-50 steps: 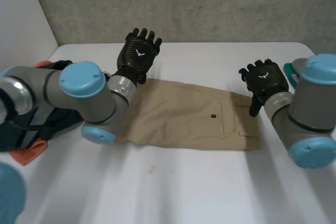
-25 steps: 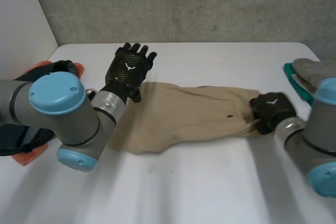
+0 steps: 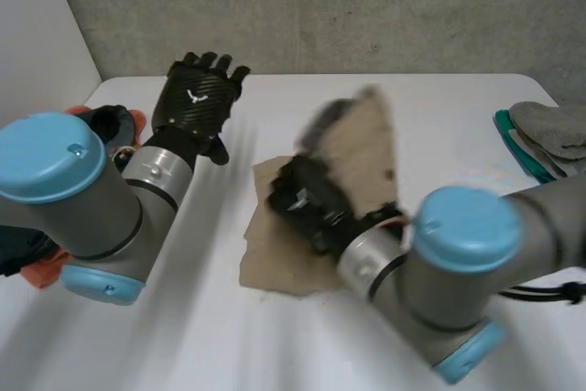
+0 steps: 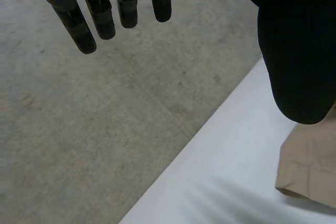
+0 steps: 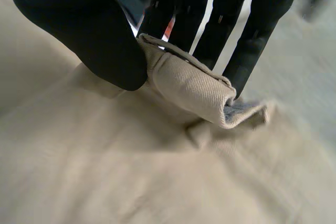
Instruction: Fold the laundry.
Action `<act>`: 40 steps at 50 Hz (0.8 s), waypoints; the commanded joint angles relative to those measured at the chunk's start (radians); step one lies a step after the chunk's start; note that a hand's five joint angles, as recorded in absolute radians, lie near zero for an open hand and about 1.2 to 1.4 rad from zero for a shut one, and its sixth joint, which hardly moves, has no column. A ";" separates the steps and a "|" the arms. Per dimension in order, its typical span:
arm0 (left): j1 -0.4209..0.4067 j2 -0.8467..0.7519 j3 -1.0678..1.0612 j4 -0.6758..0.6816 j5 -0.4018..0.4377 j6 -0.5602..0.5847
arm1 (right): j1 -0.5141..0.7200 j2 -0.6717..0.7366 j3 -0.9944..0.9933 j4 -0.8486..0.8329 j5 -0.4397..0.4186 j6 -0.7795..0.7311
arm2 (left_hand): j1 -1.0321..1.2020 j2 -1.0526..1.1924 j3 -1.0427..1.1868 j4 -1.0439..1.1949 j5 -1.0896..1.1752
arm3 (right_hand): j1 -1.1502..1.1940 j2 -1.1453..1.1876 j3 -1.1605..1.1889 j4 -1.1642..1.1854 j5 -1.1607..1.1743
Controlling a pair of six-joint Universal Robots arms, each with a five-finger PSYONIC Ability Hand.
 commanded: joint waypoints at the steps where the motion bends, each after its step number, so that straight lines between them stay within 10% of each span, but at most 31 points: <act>1: 0.017 0.033 0.002 -0.005 -0.032 -0.081 | 0.038 0.052 -0.088 0.089 -0.015 0.031 | -0.018 -0.036 -0.038 -0.028 -0.049 | -0.836 -0.874 -0.898 -0.905 -0.893; 15: -0.071 0.027 0.124 -0.019 -0.023 -0.166 | -0.201 -0.275 -0.023 0.170 0.060 0.926 | -0.018 -0.036 -0.038 -0.028 -0.049 | -0.836 -0.874 -0.898 -0.905 -0.893; 28: -0.220 -0.264 0.384 -0.506 -0.192 -0.314 | -0.253 0.016 -0.334 0.560 0.063 0.823 | -0.014 -0.032 -0.034 -0.025 -0.045 | -0.836 -0.874 -0.898 -0.905 -0.893; 40: -0.199 -0.402 0.424 -0.617 -0.265 -0.315 | -0.250 0.233 -0.437 0.615 0.081 0.651 | -0.011 -0.029 -0.031 -0.022 -0.042 | -0.836 -0.874 -0.898 -0.905 -0.893</act>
